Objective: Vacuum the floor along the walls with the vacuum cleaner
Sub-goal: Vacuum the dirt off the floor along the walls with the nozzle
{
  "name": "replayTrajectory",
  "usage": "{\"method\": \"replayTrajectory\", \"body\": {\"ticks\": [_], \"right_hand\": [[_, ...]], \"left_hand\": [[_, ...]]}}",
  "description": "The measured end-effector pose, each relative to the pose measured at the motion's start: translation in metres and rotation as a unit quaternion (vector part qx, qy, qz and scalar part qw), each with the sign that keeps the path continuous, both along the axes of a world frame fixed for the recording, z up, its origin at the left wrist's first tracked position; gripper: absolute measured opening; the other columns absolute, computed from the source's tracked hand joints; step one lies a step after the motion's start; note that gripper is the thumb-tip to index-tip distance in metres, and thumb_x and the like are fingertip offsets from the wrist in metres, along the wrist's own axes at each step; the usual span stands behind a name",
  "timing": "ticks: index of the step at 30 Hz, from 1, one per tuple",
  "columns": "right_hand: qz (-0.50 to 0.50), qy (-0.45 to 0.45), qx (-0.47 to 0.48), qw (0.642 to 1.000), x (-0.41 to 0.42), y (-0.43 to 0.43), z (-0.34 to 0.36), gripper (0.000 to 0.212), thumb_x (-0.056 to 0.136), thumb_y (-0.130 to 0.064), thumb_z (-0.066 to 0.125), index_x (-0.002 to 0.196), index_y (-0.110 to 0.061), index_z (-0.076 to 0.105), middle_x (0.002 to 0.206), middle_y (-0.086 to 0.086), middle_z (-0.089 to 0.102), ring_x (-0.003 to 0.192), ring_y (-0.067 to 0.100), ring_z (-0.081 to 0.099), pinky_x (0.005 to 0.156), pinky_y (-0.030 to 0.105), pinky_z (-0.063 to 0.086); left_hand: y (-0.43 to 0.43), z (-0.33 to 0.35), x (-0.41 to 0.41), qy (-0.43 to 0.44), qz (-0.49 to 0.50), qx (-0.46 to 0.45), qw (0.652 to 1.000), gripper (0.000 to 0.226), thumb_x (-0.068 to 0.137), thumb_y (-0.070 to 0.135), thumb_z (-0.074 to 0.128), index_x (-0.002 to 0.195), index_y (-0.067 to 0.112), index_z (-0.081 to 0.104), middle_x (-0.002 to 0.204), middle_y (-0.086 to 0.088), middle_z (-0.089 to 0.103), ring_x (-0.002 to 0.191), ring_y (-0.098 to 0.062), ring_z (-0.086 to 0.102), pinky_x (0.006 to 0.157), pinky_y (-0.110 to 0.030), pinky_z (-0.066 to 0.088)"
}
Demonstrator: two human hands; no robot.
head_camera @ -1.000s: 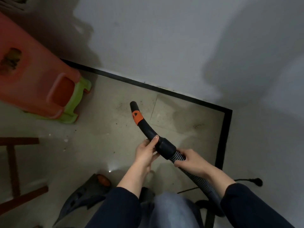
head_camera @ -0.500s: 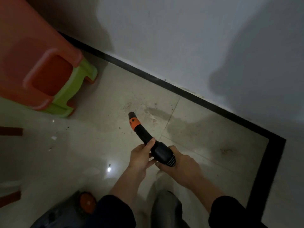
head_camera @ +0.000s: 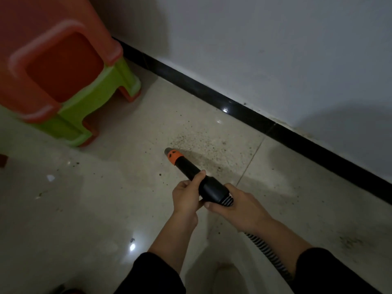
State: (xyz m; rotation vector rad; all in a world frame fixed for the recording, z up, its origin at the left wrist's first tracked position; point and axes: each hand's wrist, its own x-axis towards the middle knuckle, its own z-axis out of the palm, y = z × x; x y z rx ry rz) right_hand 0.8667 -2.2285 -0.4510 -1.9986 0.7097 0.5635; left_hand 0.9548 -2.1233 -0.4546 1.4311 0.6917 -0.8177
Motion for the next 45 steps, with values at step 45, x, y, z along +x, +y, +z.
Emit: {"method": "replayTrajectory", "body": {"ticks": [45], "right_hand": [[-0.098, -0.120, -0.074, 0.985, 0.098, -0.039, -0.045, 0.050, 0.080, -0.063, 0.064, 0.115, -0.030, 0.051, 0.082, -0.007, 0.064, 0.063, 0.006, 0.063, 0.047, 0.015, 0.046]], "left_hand": [[-0.058, -0.049, 0.114, -0.069, -0.041, -0.102, 0.992, 0.026, 0.083, 0.027, 0.077, 0.092, 0.007, 0.062, 0.090, -0.006, 0.070, 0.082, -0.017, 0.069, 0.058, -0.025, 0.054]]}}
